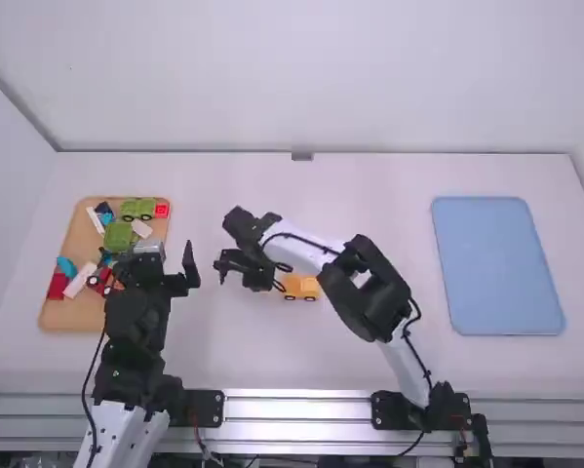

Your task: Assemble lego blocks to make yellow taxi

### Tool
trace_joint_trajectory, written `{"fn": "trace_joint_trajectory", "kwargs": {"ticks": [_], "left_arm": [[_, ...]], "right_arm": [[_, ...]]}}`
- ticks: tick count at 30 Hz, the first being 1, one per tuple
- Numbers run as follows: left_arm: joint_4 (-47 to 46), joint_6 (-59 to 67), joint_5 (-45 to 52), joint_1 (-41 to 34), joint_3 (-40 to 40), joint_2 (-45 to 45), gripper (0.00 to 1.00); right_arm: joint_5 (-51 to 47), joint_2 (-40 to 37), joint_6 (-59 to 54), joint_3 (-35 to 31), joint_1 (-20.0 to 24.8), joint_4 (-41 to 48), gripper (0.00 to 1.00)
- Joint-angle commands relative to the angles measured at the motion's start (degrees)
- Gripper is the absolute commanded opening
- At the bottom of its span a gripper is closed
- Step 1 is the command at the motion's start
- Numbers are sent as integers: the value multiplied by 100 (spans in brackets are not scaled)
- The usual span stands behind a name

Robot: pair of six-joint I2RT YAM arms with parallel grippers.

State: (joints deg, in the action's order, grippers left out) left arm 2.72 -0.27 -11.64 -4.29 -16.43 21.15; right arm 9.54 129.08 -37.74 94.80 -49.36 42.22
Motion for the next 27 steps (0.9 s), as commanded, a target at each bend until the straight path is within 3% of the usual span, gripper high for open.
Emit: {"fn": "trace_joint_trajectory", "kwargs": {"ticks": [1, 6, 9, 12, 15, 20, 27], "left_arm": [[9, -37, 22, -22, 33, 2, 99], [-2, -39, 24, -22, 33, 2, 99], [-37, -39, 24, -17, 33, 2, 99], [-61, -39, 24, -20, 33, 2, 99], [-79, -39, 24, -17, 33, 2, 99], [-48, -39, 70, -22, 33, 2, 99], [28, -37, 590, -22, 33, 4, 99]], "right_arm": [[-103, 87, -59, 96, -85, 15, 0], [-59, 87, -153, 81, -76, 17, 1], [-42, 85, -153, 81, -35, -26, 16], [-39, 85, -155, 81, -17, -94, 47], [61, 85, -289, 81, -17, -243, 97], [223, 57, -280, 203, 79, -337, 98], [551, -367, -278, 874, 302, -55, 98]]}}
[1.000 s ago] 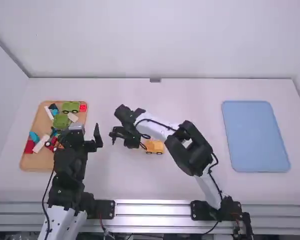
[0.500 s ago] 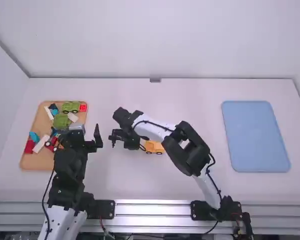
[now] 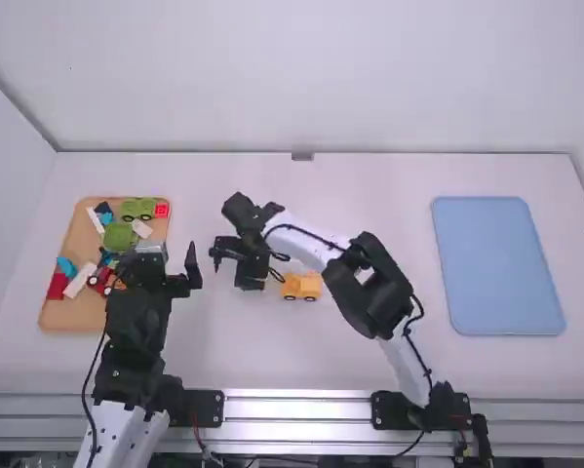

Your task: Assemble lego blocks to make yellow taxi

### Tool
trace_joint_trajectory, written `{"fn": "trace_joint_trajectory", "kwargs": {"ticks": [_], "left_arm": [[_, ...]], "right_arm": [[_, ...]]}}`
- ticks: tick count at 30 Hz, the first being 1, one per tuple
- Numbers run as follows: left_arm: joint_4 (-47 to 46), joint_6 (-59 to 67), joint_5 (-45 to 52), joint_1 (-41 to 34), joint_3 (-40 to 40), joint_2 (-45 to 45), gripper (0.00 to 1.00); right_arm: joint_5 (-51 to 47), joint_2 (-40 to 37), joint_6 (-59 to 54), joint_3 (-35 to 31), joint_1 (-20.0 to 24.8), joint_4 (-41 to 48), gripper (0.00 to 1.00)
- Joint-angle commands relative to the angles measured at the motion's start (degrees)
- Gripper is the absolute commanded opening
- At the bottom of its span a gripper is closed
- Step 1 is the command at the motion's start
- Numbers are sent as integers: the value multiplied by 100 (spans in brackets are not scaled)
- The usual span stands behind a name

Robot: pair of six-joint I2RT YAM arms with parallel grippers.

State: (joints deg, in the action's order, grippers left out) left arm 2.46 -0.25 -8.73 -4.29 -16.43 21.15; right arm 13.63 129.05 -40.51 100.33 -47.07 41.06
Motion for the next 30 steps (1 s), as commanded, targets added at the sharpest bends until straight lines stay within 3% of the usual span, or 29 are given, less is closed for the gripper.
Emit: {"fn": "trace_joint_trajectory", "kwargs": {"ticks": [1, 8, 14, 17, 21, 26, 30], "left_arm": [[74, -35, 391, -20, 33, 4, 99], [72, -39, 529, -20, 33, 4, 99], [184, 20, 719, -22, 33, 247, 99], [448, 221, 1355, -17, -11, 579, 99], [308, 223, 1410, -17, -350, 1257, 99], [-529, 1187, 2398, -22, -1287, 2682, 99], [-1292, 1989, 3016, -22, -1991, 3589, 99]], "right_arm": [[140, -452, -2, 378, 116, 83, 98], [179, -1228, 2, 264, 562, 125, 98], [339, -1961, 127, -315, 1174, 31, 98], [319, -2494, 326, -988, 1416, -374, 98], [310, -3261, 481, -2205, 1604, -1316, 98], [74, -4325, 1362, -3928, 1836, -3001, 98], [-435, -4909, 1989, -4859, 2072, -3930, 98]]}}
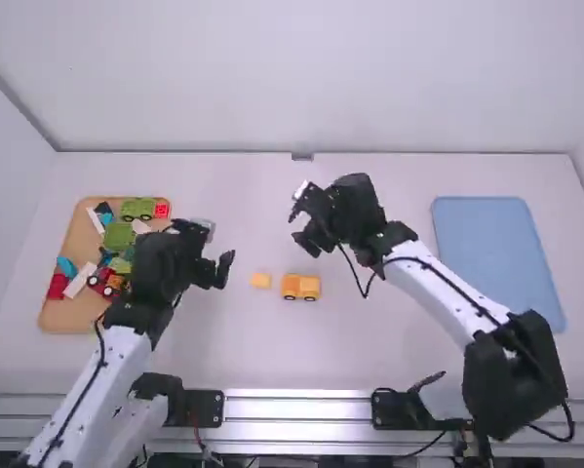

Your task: Assemble lego blocks to make yellow taxi

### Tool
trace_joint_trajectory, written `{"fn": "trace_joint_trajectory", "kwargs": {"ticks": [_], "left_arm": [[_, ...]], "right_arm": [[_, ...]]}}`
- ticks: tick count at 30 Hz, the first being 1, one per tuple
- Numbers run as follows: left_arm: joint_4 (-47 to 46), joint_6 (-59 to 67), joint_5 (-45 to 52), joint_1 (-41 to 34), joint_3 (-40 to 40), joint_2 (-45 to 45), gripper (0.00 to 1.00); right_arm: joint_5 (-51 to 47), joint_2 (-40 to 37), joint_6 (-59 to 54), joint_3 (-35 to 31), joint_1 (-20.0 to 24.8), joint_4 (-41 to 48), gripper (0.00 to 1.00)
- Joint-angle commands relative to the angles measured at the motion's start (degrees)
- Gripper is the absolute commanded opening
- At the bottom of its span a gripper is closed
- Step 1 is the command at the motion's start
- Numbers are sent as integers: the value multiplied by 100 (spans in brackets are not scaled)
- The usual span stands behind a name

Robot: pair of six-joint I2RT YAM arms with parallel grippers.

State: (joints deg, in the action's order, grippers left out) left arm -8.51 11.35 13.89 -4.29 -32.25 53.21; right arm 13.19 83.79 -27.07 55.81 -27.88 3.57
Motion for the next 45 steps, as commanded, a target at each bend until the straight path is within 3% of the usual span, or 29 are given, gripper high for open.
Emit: {"fn": "trace_joint_trajectory", "kwargs": {"ticks": [1, 7, 13, 18, 25, 31, 45], "left_arm": [[-476, 1130, 946, -17, -634, 649, 99], [-2070, 3134, 1517, -162, -1886, 2299, 99], [-2868, 4732, 1384, -490, -2459, 3370, 99], [-2758, 4352, 337, -1080, -2747, 4100, 99], [-2629, 4360, -756, -1523, -2728, 4736, 99], [-2435, 4398, -531, -1521, -2726, 4944, 100], [-2247, 4286, -286, -1521, -2726, 5342, 87]], "right_arm": [[-457, -522, 732, -619, 214, -350, 98], [-407, -1351, 789, -1801, 721, -1182, 98], [-409, -1709, 1453, -2371, 1167, -1766, 98], [-404, -1714, 1838, -2662, 1519, -2216, 98], [-52, -1709, 1801, -2697, 1668, -2286, 98], [-57, -1709, 1805, -2697, 1670, -2286, 98], [-59, -1709, 1779, -2697, 1628, -2277, 98]]}}
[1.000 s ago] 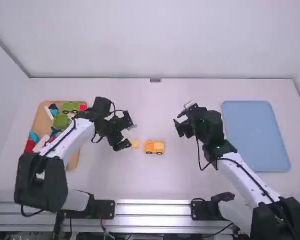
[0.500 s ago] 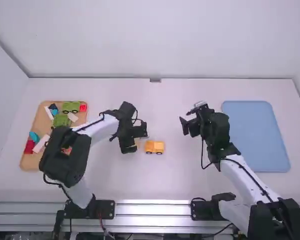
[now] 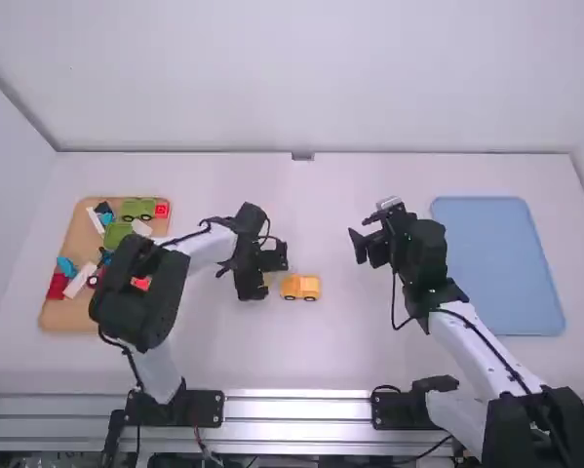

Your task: Assemble lego blocks to make yellow taxi

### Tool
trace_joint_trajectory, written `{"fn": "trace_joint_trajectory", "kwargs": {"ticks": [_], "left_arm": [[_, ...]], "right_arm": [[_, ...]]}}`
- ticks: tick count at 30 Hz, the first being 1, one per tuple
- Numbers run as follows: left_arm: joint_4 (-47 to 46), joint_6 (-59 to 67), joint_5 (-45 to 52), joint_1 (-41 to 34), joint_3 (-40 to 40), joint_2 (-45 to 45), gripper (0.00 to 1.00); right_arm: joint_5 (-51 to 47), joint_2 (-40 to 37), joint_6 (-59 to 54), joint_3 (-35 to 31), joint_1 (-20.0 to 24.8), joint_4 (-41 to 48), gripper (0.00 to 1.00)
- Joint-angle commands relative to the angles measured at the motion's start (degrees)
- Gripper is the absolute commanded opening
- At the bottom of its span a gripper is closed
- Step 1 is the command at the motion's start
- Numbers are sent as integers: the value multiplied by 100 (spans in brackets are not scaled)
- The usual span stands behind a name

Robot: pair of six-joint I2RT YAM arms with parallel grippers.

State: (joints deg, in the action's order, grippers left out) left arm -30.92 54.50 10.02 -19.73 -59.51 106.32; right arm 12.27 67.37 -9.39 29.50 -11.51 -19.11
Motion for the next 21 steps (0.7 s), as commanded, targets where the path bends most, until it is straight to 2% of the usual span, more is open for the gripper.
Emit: {"fn": "trace_joint_trajectory", "kwargs": {"ticks": [1, 10, 21], "left_arm": [[-4, -28, 111, 22, 0, 31, 84], [11, -282, 262, 52, 0, 31, 64], [-13, -826, 232, 55, 0, 31, 54]], "right_arm": [[31, -68, 13, -66, -9, -7, 98], [35, -68, 17, -66, -9, 2, 98], [33, -68, 17, -66, -9, 17, 98]]}}
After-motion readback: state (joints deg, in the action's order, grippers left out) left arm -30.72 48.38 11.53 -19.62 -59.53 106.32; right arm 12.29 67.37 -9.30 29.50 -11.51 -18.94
